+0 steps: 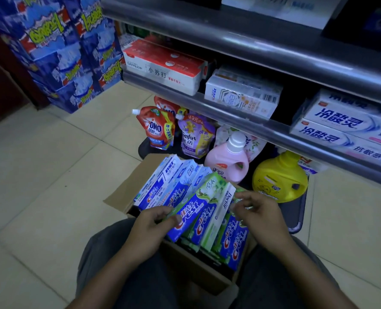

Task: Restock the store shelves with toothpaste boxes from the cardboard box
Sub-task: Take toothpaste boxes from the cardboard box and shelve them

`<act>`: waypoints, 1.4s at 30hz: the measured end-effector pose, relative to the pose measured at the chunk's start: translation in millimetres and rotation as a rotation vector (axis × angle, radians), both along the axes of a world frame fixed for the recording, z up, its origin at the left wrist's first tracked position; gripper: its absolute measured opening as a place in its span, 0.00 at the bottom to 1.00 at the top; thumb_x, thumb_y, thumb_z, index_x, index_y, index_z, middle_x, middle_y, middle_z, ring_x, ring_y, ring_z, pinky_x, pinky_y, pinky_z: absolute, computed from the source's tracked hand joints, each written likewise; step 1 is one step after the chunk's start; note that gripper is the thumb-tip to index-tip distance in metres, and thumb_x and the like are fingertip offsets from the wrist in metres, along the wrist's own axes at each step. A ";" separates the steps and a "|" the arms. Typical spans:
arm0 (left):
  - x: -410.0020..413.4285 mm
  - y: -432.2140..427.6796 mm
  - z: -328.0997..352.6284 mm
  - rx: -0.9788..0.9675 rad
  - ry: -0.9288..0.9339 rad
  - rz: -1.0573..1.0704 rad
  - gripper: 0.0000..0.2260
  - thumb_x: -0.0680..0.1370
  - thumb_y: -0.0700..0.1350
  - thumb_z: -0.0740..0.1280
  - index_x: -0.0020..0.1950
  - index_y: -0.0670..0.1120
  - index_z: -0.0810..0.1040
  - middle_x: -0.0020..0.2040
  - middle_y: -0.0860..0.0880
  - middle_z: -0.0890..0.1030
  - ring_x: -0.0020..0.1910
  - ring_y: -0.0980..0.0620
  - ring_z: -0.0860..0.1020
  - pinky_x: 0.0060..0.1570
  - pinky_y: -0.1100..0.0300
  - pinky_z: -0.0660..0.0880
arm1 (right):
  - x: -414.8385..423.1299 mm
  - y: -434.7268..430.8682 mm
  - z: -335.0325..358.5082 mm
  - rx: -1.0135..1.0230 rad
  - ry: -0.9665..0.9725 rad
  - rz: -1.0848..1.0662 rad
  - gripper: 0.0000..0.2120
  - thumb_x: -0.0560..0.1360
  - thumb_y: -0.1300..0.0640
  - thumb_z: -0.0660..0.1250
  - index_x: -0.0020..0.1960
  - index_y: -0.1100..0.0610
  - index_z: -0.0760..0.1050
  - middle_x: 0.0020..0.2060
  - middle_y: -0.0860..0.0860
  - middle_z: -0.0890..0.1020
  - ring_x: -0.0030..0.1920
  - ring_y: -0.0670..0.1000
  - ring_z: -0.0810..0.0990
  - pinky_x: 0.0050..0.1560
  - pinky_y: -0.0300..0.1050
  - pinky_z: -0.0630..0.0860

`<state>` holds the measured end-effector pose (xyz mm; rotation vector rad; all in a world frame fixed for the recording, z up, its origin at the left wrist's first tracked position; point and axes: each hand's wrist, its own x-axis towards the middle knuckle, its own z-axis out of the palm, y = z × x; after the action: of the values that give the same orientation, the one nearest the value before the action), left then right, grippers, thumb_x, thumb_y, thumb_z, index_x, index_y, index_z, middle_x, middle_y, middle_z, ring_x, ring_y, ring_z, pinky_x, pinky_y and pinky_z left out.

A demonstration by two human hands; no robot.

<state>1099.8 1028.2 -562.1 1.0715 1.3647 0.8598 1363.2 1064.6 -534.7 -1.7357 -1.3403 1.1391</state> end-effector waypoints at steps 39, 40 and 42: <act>85.7 -30.8 -31.2 0.287 0.592 0.151 0.19 0.78 0.46 0.72 0.67 0.55 0.71 0.59 0.60 0.71 0.62 0.55 0.74 0.55 0.58 0.74 | 92.5 -20.2 70.1 0.215 0.641 -0.417 0.16 0.67 0.61 0.74 0.55 0.60 0.81 0.41 0.51 0.87 0.41 0.49 0.86 0.43 0.40 0.84; 83.1 -26.8 -25.1 0.311 0.516 0.223 0.18 0.79 0.46 0.72 0.65 0.57 0.72 0.60 0.60 0.73 0.61 0.56 0.75 0.55 0.58 0.74 | 94.0 -20.7 72.9 0.219 0.650 -0.416 0.16 0.67 0.62 0.74 0.55 0.60 0.81 0.42 0.53 0.87 0.41 0.50 0.86 0.45 0.42 0.84; 75.6 -12.2 -7.2 0.329 0.347 0.368 0.15 0.79 0.47 0.73 0.62 0.60 0.73 0.60 0.58 0.78 0.59 0.55 0.79 0.56 0.51 0.79 | 97.6 -19.8 82.1 0.228 0.669 -0.403 0.17 0.67 0.63 0.74 0.56 0.61 0.81 0.44 0.55 0.87 0.43 0.52 0.87 0.49 0.46 0.84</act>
<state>1175.3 1016.0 -569.3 1.2845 1.7895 1.2420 1460.8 1044.8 -452.6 -1.2184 -0.6461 1.1334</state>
